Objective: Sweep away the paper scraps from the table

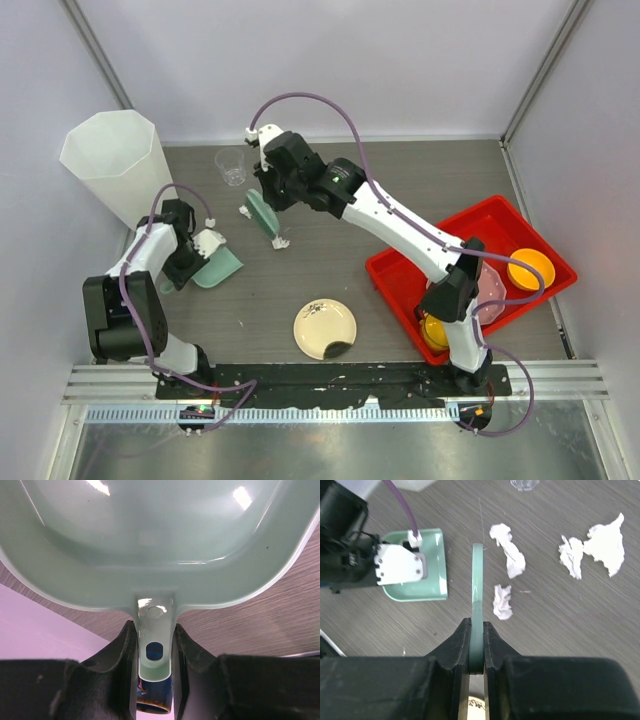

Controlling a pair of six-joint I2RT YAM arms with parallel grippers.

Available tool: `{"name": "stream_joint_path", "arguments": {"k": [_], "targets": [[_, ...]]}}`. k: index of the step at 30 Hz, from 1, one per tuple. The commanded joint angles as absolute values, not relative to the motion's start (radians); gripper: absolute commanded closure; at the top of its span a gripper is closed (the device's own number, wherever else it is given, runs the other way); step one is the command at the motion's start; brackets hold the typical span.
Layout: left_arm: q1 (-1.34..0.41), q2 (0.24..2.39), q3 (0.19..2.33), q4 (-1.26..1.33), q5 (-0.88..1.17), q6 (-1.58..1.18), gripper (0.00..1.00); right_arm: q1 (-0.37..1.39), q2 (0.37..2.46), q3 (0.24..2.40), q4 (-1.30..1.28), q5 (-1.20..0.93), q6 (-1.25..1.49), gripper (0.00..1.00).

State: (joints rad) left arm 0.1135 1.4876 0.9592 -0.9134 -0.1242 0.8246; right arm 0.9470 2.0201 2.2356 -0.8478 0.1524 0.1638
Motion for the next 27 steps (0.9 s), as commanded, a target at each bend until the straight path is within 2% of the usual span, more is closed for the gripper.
{"name": "stream_joint_path", "arguments": {"k": [1, 6, 10, 14, 19, 27], "targets": [[0.123, 1.503, 1.0, -0.92, -0.138, 0.848, 1.0, 0.885, 2.045, 2.292, -0.709, 0.042, 0.193, 0.99], [0.138, 1.511, 1.003, -0.922, -0.146, 0.857, 1.0, 0.801, 2.173, 2.402, -0.6, -0.043, 0.386, 0.99], [0.149, 1.517, 1.002, -0.914, -0.144, 0.857, 1.0, 0.753, 2.247, 2.379, -0.37, -0.13, 0.613, 0.99], [0.155, 1.526, 0.999, -0.907, -0.144, 0.857, 1.0, 0.732, 2.37, 2.433, -0.305, -0.19, 0.753, 0.99], [0.158, 1.534, 0.994, -0.894, -0.146, 0.859, 1.0, 0.693, 2.382, 2.283, -0.19, -0.23, 0.914, 0.99], [0.155, 1.569, 1.057, -0.92, -0.129, 0.864, 1.0, 0.626, 2.281, 1.943, -0.123, -0.347, 0.94, 0.99]]}}
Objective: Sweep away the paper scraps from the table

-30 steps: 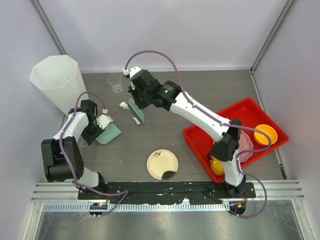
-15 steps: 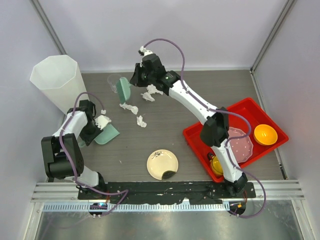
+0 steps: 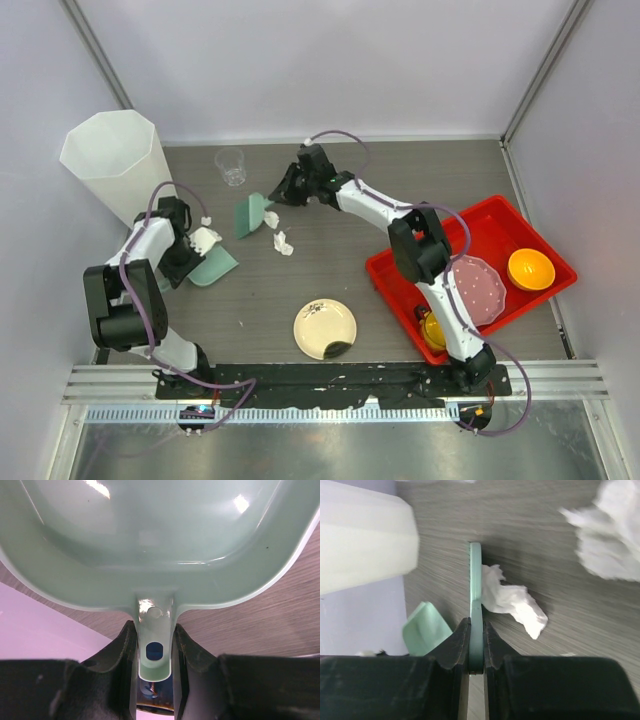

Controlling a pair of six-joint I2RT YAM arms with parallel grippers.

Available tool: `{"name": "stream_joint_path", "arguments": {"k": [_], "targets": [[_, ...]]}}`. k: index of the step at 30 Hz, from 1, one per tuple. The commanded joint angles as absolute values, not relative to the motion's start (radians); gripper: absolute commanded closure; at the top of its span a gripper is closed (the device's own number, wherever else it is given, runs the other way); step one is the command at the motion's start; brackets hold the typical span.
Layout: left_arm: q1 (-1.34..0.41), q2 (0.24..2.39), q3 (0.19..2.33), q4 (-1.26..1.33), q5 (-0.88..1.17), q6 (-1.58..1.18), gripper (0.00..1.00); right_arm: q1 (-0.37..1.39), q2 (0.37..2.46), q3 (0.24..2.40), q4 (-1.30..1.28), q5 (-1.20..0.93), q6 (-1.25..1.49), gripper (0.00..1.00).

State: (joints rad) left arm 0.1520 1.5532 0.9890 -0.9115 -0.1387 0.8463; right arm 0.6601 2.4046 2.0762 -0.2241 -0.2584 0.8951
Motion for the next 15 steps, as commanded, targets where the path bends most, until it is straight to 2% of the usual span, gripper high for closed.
{"name": "stream_joint_path", "arguments": {"k": [1, 11, 15], "targets": [[0.155, 1.574, 1.074, -0.931, -0.117, 0.868, 1.0, 0.624, 2.245, 1.918, -0.136, -0.372, 0.922, 0.99], [0.118, 1.575, 1.081, -0.962, -0.086, 0.948, 1.0, 0.621, 1.987, 1.576, -0.107, -0.475, 0.867, 0.99], [0.1, 1.569, 1.074, -0.962, -0.086, 0.976, 1.0, 0.623, 1.866, 1.583, -0.165, -0.462, 0.792, 0.99]]}}
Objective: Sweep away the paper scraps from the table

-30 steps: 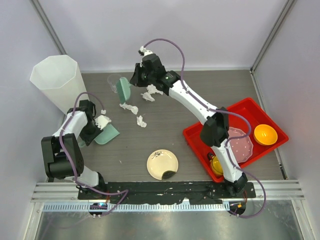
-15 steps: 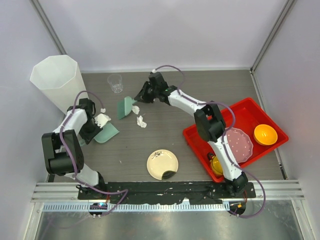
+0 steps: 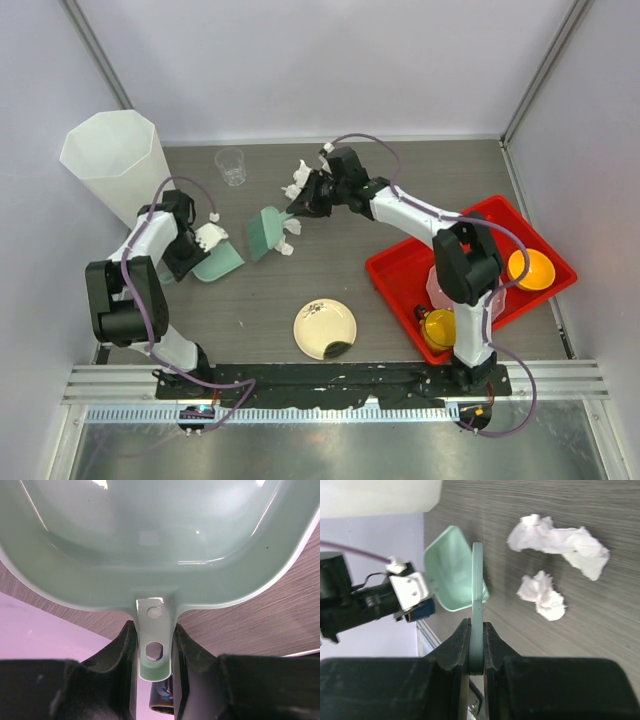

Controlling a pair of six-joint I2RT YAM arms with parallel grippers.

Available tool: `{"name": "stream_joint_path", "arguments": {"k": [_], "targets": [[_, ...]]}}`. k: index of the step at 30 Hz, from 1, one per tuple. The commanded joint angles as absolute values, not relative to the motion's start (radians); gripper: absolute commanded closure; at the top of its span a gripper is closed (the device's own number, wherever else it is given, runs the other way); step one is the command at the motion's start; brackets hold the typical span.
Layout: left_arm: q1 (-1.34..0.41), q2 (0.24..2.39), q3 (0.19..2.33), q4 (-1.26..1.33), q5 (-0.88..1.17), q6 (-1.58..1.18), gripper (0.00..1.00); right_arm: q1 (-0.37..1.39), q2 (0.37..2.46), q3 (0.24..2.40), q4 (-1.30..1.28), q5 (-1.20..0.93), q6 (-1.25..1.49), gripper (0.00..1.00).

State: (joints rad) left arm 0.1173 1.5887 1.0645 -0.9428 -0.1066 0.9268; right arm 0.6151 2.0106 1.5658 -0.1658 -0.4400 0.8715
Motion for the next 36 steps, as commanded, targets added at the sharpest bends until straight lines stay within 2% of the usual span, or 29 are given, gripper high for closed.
{"name": "stream_joint_path", "arguments": {"k": [1, 6, 9, 10, 14, 19, 28, 30, 36], "targets": [[0.095, 1.569, 1.072, -0.966, -0.086, 0.98, 1.0, 0.624, 1.85, 1.6, -0.229, -0.444, 0.732, 0.99], [0.034, 1.575, 1.069, -0.977, -0.106, 0.997, 1.0, 0.624, 1.798, 1.778, -0.536, -0.238, 0.504, 0.99], [0.009, 1.589, 1.069, -0.977, -0.109, 1.005, 1.0, 0.63, 1.81, 1.842, -0.659, -0.004, 0.362, 0.99], [-0.024, 1.594, 1.072, -0.977, -0.121, 1.006, 1.0, 0.638, 1.825, 1.848, -0.67, 0.112, 0.324, 0.99], [-0.074, 1.65, 1.1, -0.985, -0.158, 1.0, 1.0, 0.647, 1.899, 1.9, -0.709, 0.262, 0.193, 0.99], [-0.092, 1.727, 1.204, -1.057, -0.157, 0.983, 1.0, 0.653, 1.994, 1.983, -0.721, 0.296, 0.143, 0.99], [-0.097, 1.842, 1.316, -1.104, -0.149, 0.962, 0.99, 0.729, 2.184, 2.167, -0.75, 0.19, 0.189, 0.99], [-0.097, 1.848, 1.327, -1.108, -0.144, 0.954, 0.84, 0.744, 2.203, 2.201, -0.759, 0.183, 0.209, 0.99], [-0.092, 1.829, 1.264, -1.04, -0.121, 0.977, 0.7, 0.765, 2.197, 2.203, -0.747, 0.161, 0.253, 0.99]]}}
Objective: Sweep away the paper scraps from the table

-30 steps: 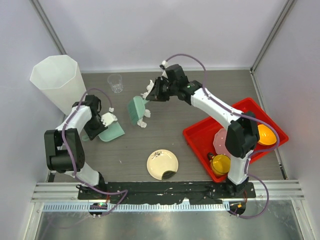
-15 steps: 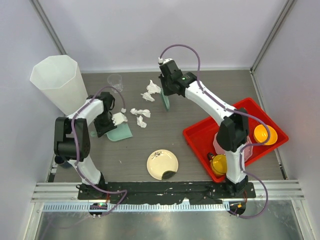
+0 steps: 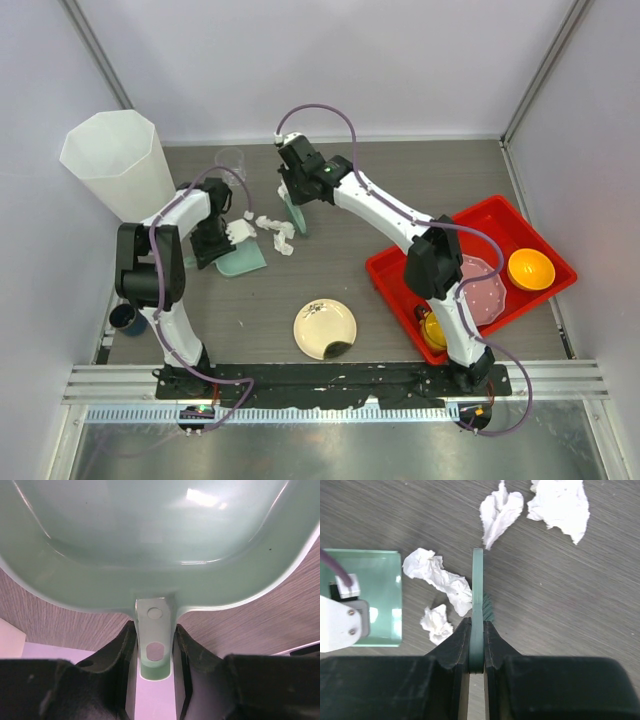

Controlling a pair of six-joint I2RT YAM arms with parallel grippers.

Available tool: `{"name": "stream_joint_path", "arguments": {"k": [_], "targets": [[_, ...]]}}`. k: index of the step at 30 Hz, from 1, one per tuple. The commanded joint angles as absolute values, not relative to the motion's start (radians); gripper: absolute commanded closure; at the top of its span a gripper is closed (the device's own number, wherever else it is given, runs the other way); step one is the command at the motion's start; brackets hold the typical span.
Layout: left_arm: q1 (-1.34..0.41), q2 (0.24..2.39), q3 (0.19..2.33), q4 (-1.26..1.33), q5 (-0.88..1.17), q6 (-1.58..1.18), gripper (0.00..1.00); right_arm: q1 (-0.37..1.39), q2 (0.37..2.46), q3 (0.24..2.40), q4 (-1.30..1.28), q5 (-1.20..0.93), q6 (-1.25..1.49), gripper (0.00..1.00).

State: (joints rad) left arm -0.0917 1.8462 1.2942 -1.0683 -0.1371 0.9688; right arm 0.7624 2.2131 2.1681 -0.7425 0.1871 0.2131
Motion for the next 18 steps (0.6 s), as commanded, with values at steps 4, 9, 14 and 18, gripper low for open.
{"name": "stream_joint_path", "arguments": {"k": [4, 9, 14, 18], "targets": [[-0.078, 1.799, 1.229, -1.008, -0.074, 0.999, 0.53, 0.765, 2.169, 2.165, -0.73, 0.16, 0.252, 0.99], [-0.043, 1.746, 1.221, -0.993, 0.035, 1.003, 0.45, 0.765, 2.14, 2.123, -0.713, 0.163, 0.247, 0.99], [-0.005, 1.697, 1.209, -1.0, 0.11, 1.019, 0.35, 0.765, 2.14, 2.125, -0.713, 0.149, 0.244, 0.99], [0.077, 1.655, 1.157, -0.97, 0.192, 1.06, 0.34, 0.765, 2.135, 2.12, -0.707, 0.138, 0.244, 0.99]]}}
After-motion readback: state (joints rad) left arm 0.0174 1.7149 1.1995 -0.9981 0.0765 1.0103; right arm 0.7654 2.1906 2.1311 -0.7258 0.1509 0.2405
